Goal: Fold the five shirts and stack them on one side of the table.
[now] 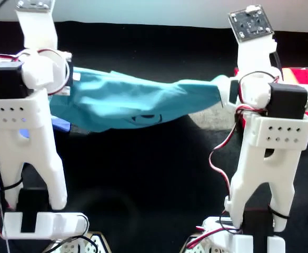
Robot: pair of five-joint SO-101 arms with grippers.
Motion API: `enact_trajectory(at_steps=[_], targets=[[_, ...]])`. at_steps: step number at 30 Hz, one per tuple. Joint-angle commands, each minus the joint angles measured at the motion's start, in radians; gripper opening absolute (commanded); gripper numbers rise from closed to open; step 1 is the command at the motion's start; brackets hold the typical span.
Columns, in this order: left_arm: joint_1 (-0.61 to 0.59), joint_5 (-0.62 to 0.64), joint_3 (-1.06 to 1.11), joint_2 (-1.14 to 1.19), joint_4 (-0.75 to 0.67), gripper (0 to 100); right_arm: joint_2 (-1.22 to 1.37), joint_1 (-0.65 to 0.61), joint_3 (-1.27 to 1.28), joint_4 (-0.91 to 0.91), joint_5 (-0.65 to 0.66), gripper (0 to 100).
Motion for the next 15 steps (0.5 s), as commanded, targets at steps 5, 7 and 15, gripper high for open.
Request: enact_trajectory(at_steps=[5, 7, 15], targets=[[0.056, -0.002, 0.446, -0.197, -0.041, 1, -0.081, 0.013, 0.191, 0.005, 0.011, 0.5], [0.041, -0.002, 0.585, -0.229, -0.118, 1, -0.081, 0.012, 0.274, 0.004, 0.011, 0.5], [-0.102, -0.052, 0.977, -0.278, -0.423, 1, -0.073, -0.064, 0.651, -0.321, 0.008, 0.5]])
